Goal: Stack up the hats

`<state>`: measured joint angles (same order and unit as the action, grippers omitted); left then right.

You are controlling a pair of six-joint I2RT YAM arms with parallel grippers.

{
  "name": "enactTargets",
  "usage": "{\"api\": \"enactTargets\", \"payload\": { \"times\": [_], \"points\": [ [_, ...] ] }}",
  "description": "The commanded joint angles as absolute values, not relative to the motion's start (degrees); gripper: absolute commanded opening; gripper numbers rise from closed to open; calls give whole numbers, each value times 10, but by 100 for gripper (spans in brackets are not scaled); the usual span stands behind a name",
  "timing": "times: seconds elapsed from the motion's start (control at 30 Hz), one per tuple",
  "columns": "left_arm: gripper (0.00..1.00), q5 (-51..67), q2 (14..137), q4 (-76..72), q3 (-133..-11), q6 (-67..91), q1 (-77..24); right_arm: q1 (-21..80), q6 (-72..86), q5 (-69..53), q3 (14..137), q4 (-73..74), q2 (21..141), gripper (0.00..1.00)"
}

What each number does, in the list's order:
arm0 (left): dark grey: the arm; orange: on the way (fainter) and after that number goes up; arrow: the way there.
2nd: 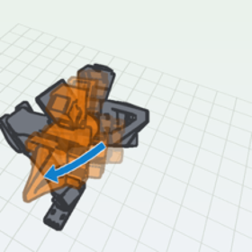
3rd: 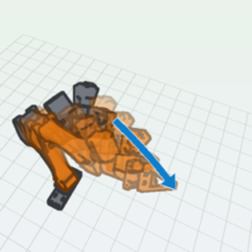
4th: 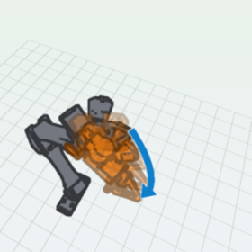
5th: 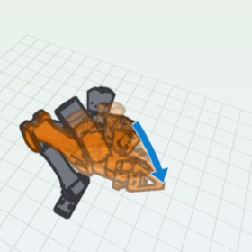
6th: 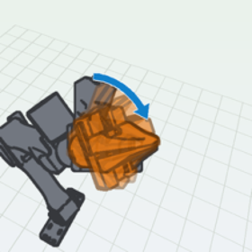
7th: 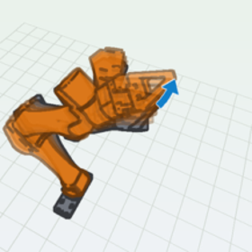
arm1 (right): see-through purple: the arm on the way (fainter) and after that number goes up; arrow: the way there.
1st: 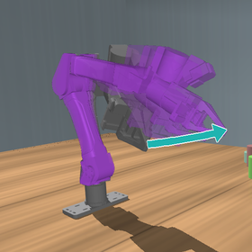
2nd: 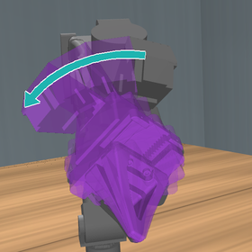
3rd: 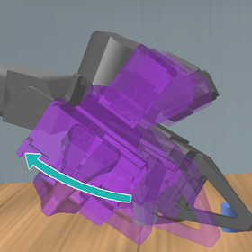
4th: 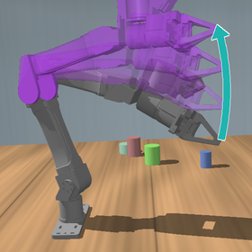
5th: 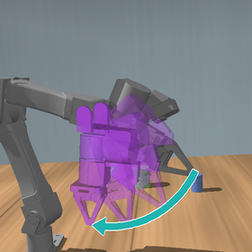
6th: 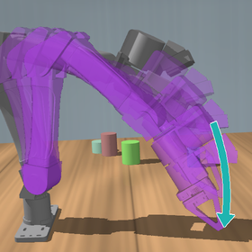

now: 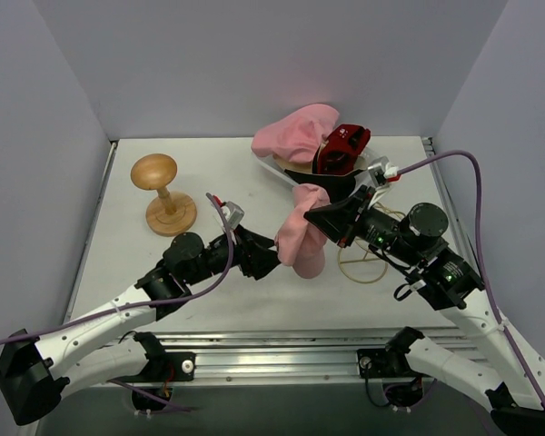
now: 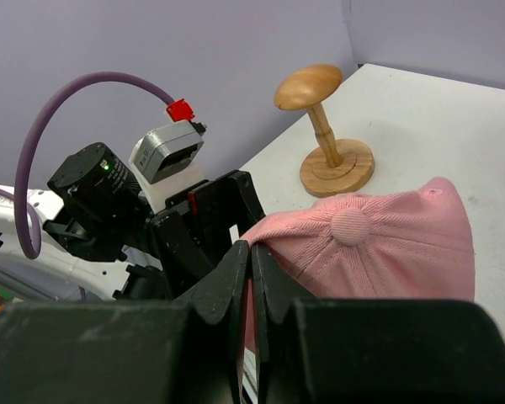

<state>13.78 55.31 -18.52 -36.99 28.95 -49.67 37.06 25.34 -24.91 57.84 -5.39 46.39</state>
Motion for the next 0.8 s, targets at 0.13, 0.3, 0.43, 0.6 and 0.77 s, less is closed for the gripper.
{"api": "enactTargets", "payload": {
  "times": [0.13, 0.3, 0.43, 0.6, 0.77],
  "points": [
    [59, 101, 562, -203, -403, 276, -495, 381, 253, -264, 574, -94, 462, 0],
    [3, 84, 580, -185, -433, 277, -495, 381, 248, -257, 556, -97, 461, 0],
    [2, 51, 584, -145, -453, 272, -496, 382, 239, -250, 549, -95, 468, 0],
    [2, -64, 552, -81, -465, 274, -494, 382, 222, -210, 555, -105, 491, 0],
    [2, -148, 541, -30, -512, 250, -489, 383, 214, -226, 667, -122, 609, 0]
  ]
}}
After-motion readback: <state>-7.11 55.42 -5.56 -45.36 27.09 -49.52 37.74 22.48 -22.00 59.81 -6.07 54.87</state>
